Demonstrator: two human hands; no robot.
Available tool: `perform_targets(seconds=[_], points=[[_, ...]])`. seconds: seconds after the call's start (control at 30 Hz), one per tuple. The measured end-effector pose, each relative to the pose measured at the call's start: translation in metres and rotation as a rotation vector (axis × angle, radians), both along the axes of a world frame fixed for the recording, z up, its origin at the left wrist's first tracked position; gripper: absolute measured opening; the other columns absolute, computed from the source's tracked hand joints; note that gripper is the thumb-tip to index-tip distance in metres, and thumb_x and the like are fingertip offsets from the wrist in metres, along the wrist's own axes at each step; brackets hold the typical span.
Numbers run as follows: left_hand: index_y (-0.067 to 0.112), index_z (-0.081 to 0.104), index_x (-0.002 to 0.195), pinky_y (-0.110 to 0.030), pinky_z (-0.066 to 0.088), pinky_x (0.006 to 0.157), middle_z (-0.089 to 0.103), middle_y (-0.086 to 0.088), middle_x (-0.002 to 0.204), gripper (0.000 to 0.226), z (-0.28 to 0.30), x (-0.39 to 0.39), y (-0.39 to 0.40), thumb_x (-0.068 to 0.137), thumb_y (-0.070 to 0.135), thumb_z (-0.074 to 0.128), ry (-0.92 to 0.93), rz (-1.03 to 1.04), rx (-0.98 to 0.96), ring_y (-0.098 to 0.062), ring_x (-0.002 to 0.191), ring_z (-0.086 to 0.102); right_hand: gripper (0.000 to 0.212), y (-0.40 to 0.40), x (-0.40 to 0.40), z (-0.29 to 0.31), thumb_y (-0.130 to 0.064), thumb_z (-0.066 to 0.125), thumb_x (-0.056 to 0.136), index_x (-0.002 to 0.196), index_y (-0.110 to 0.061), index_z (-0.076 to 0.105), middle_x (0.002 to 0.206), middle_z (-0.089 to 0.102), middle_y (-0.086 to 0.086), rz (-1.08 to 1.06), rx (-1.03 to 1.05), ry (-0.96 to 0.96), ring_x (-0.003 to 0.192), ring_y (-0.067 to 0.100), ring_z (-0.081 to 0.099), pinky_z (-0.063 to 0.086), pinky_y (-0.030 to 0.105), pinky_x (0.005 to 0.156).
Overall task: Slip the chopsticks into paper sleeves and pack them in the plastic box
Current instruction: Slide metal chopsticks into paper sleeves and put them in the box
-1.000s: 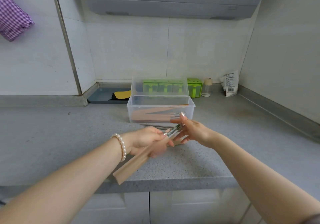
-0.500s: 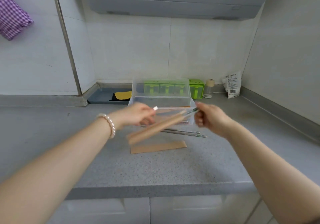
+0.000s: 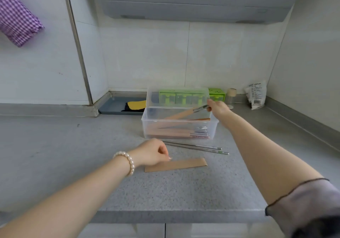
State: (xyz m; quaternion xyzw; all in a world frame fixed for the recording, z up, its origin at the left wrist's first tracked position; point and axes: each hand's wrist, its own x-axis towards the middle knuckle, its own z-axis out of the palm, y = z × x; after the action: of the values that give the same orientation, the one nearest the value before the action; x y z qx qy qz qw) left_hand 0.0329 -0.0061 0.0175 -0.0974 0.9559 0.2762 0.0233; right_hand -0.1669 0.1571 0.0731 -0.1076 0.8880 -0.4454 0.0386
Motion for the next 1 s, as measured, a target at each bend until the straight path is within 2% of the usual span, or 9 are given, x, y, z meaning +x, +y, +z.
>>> perform_targets(seconds=[0.07,0.17,0.23,0.33,0.43,0.6,0.87,0.93,1.0], points=[[0.021,0.065,0.094,-0.022,0.046,0.080,0.060,0.010,0.092,0.022,-0.003,0.001,0.004,0.080,0.037,0.069,-0.021,-0.020,-0.041,-0.009,0.089,0.057,0.060,-0.009,0.002,-0.004,-0.052,0.023,0.096,0.085,-0.012,0.066,0.133,0.046,0.018,0.073,0.165,-0.053,0.135,0.036,0.026,0.021,0.044,0.112],[0.018,0.063,0.104,-0.023,0.046,0.081,0.057,0.008,0.095,0.039,-0.007,-0.001,0.005,0.074,0.038,0.075,-0.030,-0.036,-0.084,-0.009,0.086,0.054,0.073,-0.015,0.012,-0.009,-0.060,0.016,0.093,0.129,-0.007,0.051,0.146,0.032,0.018,-0.039,0.428,0.132,0.137,0.035,0.020,0.017,0.047,0.110],[0.019,0.063,0.104,-0.027,0.049,0.087,0.059,0.006,0.101,0.043,-0.008,-0.003,0.005,0.069,0.038,0.079,-0.038,-0.046,-0.068,-0.010,0.091,0.057,0.054,-0.011,0.019,-0.009,-0.053,0.033,0.093,0.115,-0.009,0.058,0.129,0.047,0.016,-0.152,0.315,0.359,0.124,0.034,0.037,0.029,0.043,0.100],[0.020,0.062,0.103,-0.027,0.050,0.087,0.060,0.006,0.101,0.046,-0.009,-0.004,0.006,0.065,0.035,0.082,-0.049,-0.055,-0.057,-0.011,0.092,0.058,0.014,0.006,0.029,-0.013,-0.024,0.055,0.089,0.087,-0.011,0.057,0.089,0.059,0.009,0.067,0.029,0.490,0.085,0.026,0.054,0.040,0.031,0.070],[0.019,0.063,0.098,-0.023,0.049,0.078,0.058,0.009,0.085,0.040,-0.010,-0.006,0.009,0.064,0.027,0.084,-0.036,-0.044,-0.007,-0.009,0.080,0.057,0.010,0.024,0.044,-0.029,-0.018,0.063,0.085,0.079,-0.010,0.061,0.073,0.058,0.001,0.285,0.192,0.530,0.069,0.018,0.050,0.040,0.026,0.063],[0.019,0.063,0.083,-0.017,0.044,0.063,0.057,0.008,0.072,0.026,-0.009,-0.008,0.010,0.066,0.014,0.083,-0.077,-0.015,0.086,-0.006,0.066,0.052,0.009,0.041,0.039,-0.055,-0.016,0.064,0.083,0.088,-0.010,0.068,0.085,0.062,0.001,0.409,0.528,0.335,0.080,0.016,0.054,0.046,0.028,0.075],[0.022,0.055,0.073,-0.020,0.043,0.064,0.057,0.007,0.078,0.021,-0.006,-0.003,0.016,0.076,0.017,0.075,-0.082,-0.007,0.086,-0.007,0.072,0.053,0.009,0.046,0.039,-0.068,-0.021,0.068,0.081,0.079,-0.018,0.060,0.085,0.057,-0.001,0.436,0.569,0.181,0.081,0.017,0.052,0.040,0.022,0.065],[0.018,0.053,0.074,-0.023,0.048,0.066,0.062,0.003,0.078,0.021,-0.005,-0.002,0.016,0.078,0.009,0.071,-0.072,0.008,0.201,-0.011,0.074,0.060,0.007,0.045,0.041,-0.070,-0.021,0.064,0.084,0.083,-0.017,0.059,0.091,0.056,0.002,0.442,0.600,0.187,0.086,0.020,0.052,0.040,0.025,0.071],[0.011,0.047,0.077,-0.026,0.054,0.062,0.069,-0.010,0.079,0.021,-0.001,0.000,0.018,0.084,-0.004,0.059,-0.110,0.050,0.521,-0.020,0.073,0.067,0.008,0.045,0.044,-0.070,-0.020,0.058,0.088,0.091,-0.013,0.060,0.099,0.058,0.006,0.437,0.602,0.196,0.090,0.022,0.053,0.040,0.027,0.074]])
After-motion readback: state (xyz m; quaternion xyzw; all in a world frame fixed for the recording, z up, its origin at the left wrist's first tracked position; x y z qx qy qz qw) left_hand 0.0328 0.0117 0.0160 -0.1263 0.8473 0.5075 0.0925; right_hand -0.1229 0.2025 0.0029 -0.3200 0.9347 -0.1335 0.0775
